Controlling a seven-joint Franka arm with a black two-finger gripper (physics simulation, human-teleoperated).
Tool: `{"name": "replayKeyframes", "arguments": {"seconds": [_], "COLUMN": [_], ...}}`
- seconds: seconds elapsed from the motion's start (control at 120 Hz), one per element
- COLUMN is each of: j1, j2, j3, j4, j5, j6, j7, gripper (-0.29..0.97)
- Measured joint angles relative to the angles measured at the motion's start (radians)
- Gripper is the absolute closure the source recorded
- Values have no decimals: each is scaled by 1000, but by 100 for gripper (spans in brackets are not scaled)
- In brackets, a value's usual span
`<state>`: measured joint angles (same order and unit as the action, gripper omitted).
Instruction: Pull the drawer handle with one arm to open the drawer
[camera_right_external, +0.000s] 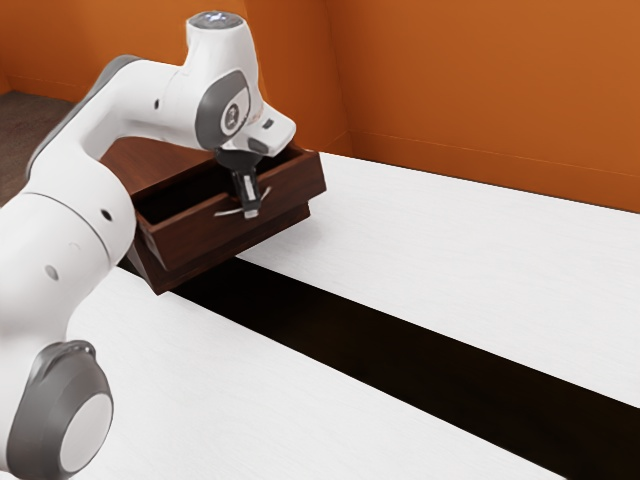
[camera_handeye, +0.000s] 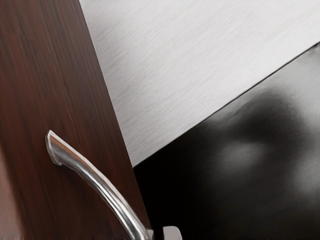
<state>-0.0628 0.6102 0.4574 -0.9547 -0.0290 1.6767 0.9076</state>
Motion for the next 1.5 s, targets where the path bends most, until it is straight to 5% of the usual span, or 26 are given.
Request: {"name": "replayKeyframes", "arguments": {"seconds": [0.567, 1.042, 1.283, 1.5], "j1": [-290, -389, -427, -431], "j2": [-62, -68, -68, -68], "j3": [291, 374, 397, 399], "j4": [-175, -219, -227, -227], "j5": [-38, -49, -49, -73], "j6": [9, 11, 14, 13], "j7": [-48, -87, -99, -106], "gripper": [52, 75, 77, 65]}}
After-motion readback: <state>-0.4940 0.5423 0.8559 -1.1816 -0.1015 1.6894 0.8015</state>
